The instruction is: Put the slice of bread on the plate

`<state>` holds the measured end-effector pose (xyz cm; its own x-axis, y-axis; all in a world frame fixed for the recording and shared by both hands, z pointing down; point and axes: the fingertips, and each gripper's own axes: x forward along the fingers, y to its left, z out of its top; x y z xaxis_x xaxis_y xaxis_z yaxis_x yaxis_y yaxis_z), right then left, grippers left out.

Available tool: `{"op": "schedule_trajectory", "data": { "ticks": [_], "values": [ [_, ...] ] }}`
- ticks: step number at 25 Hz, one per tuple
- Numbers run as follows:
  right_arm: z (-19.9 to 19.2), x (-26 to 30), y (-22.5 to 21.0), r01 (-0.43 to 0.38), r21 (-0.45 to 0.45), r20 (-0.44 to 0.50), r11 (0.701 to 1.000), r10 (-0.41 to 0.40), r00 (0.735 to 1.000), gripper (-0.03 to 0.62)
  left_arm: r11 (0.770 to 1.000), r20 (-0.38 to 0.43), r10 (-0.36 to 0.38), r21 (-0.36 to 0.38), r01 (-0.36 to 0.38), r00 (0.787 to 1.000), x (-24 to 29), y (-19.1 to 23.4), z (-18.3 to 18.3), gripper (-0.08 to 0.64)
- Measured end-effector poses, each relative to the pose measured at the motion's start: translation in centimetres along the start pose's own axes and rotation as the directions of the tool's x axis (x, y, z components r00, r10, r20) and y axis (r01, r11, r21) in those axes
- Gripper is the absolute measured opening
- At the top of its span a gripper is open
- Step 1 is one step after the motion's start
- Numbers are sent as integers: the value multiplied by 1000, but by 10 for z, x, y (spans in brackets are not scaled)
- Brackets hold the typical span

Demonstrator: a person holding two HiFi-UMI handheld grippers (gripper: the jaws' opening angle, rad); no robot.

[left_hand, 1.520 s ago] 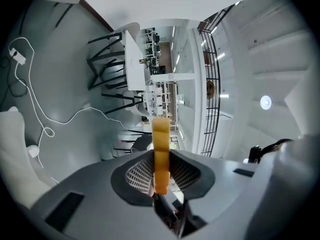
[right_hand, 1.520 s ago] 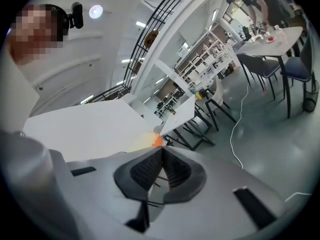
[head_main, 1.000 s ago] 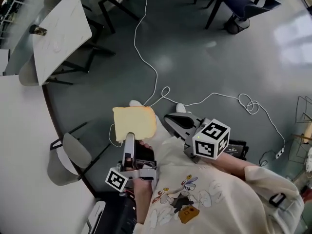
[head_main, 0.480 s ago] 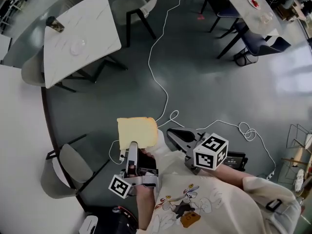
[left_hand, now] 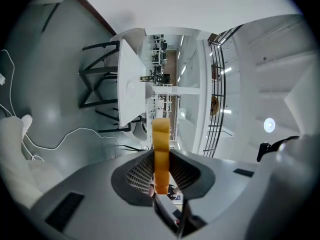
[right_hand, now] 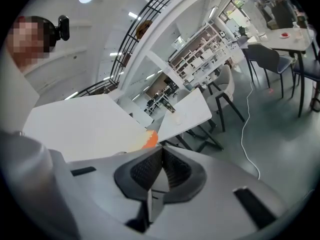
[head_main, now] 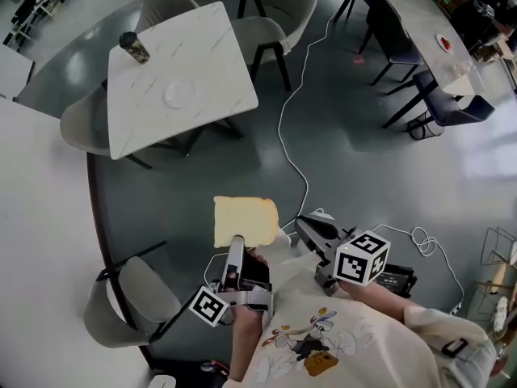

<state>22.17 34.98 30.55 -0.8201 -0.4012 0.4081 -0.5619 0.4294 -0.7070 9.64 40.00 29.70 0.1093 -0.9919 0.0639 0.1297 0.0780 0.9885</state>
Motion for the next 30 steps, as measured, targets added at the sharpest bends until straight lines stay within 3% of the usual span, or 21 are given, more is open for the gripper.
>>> {"op": "schedule_trajectory", "data": {
  "ticks": [8,18,30],
  "values": [
    [11,30,9,30,-5,7,1000,-30,1000,6,1000,-4,-11,-16,11,1000,11,-6,37,94],
    [44,104,18,-37,-57,-22,998,36,999,6,999,52,16,-29,-15,999,47,-2,90,94],
    [153,224,-6,-120,-43,-71,992,117,991,6,998,100,61,-17,-60,993,180,-19,167,94]
  ]
}}
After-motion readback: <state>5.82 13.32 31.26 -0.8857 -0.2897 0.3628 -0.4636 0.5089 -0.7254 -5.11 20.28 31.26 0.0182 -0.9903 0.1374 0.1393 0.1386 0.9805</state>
